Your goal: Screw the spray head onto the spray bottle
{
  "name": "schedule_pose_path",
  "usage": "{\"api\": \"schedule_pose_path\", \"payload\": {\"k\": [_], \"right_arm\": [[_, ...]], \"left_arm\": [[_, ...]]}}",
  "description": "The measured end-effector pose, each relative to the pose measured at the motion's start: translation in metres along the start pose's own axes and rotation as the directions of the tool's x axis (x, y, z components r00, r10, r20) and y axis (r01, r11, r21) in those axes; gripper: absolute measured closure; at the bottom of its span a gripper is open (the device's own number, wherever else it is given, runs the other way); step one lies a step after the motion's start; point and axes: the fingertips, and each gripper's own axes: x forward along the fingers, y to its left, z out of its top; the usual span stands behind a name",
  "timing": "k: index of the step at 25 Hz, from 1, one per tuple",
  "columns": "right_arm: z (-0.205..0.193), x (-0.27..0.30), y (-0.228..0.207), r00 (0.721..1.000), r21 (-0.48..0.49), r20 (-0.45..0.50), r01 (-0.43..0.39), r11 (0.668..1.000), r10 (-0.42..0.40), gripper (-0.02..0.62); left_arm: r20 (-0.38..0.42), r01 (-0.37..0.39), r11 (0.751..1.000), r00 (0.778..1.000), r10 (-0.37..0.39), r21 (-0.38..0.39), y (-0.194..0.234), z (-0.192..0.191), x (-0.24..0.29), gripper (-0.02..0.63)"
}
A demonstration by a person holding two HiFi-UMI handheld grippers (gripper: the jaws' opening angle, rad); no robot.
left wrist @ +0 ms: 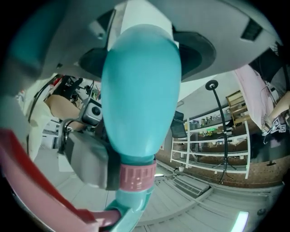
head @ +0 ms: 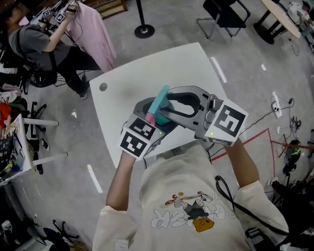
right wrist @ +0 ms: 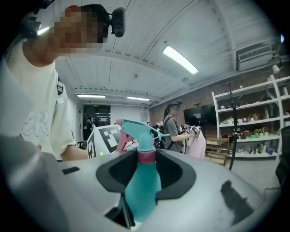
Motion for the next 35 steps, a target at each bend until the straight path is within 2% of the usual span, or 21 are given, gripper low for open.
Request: {"api": "schedule_pose_path", "payload": {"k": [4, 8, 12, 16, 20, 22, 24, 26, 29, 30, 31, 32, 35], "right_arm": [[-0.003, -0.002, 0.001, 1.000, 0.003, -0.006, -0.003, 1.000, 0.003, 0.463], [-0.008, -0.008, 0.013, 0.994, 0.021, -0.019, -0.108, 0.994, 0.108, 0.444], [-0.006, -0.022, 0.024, 0.960, 0.065, -0.019, -0.277, 0.959, 0.278, 0.381], [-0.009, -0.028, 0.031, 0.942, 0.054, -0.068, -0.326, 0.944, 0.329, 0.347], [0.004, -0.034, 0.043, 0.896, -0.029, -0.164, -0.422, 0.906, 0.412, 0.342], [0.011, -0.039, 0.048, 0.856, -0.078, -0.253, -0.482, 0.873, 0.450, 0.342], [0.011, -0.043, 0.053, 0.800, -0.106, -0.372, -0.541, 0.834, 0.471, 0.342], [0.002, -0.043, 0.059, 0.724, -0.111, -0.500, -0.597, 0.794, 0.475, 0.342], [-0.023, -0.041, 0.062, 0.585, -0.136, -0.687, -0.686, 0.715, 0.431, 0.344], [-0.031, -0.041, 0.063, 0.547, -0.140, -0.728, -0.709, 0.691, 0.413, 0.348], [-0.036, -0.042, 0.064, 0.519, -0.143, -0.756, -0.725, 0.674, 0.398, 0.386], [-0.040, -0.043, 0.064, 0.500, -0.145, -0.775, -0.737, 0.660, 0.387, 0.456], [-0.047, -0.046, 0.068, 0.462, -0.140, -0.799, -0.765, 0.629, 0.384, 0.459]], "left_arm": [[-0.001, 0.015, 1.000, 1.000, -0.015, 0.003, -0.004, -0.002, 0.003, 0.198], [-0.014, 0.156, 0.986, 0.988, -0.156, 0.066, -0.024, -0.011, -0.001, 0.198], [-0.072, 0.262, 0.954, 0.964, -0.254, 0.147, -0.035, -0.019, -0.009, 0.198], [-0.114, 0.294, 0.936, 0.954, -0.276, 0.195, -0.043, -0.024, -0.014, 0.198], [-0.185, 0.311, 0.916, 0.945, -0.270, 0.255, -0.048, -0.027, -0.011, 0.198], [-0.252, 0.318, 0.900, 0.936, -0.247, 0.297, -0.048, -0.034, -0.009, 0.198], [-0.305, 0.320, 0.887, 0.926, -0.220, 0.332, -0.049, -0.039, -0.008, 0.198], [-0.332, 0.325, 0.883, 0.919, -0.211, 0.338, -0.052, -0.043, -0.006, 0.198], [-0.336, 0.324, 0.889, 0.918, -0.212, 0.324, -0.053, -0.044, -0.005, 0.198], [-0.337, 0.322, 0.890, 0.918, -0.210, 0.322, -0.054, -0.045, -0.004, 0.198], [-0.341, 0.321, 0.890, 0.917, -0.207, 0.323, -0.055, -0.046, -0.003, 0.198], [-0.347, 0.322, 0.889, 0.915, -0.204, 0.326, -0.056, -0.047, -0.002, 0.198], [-0.355, 0.328, 0.886, 0.912, -0.206, 0.327, -0.061, -0.053, 0.001, 0.198]]}}
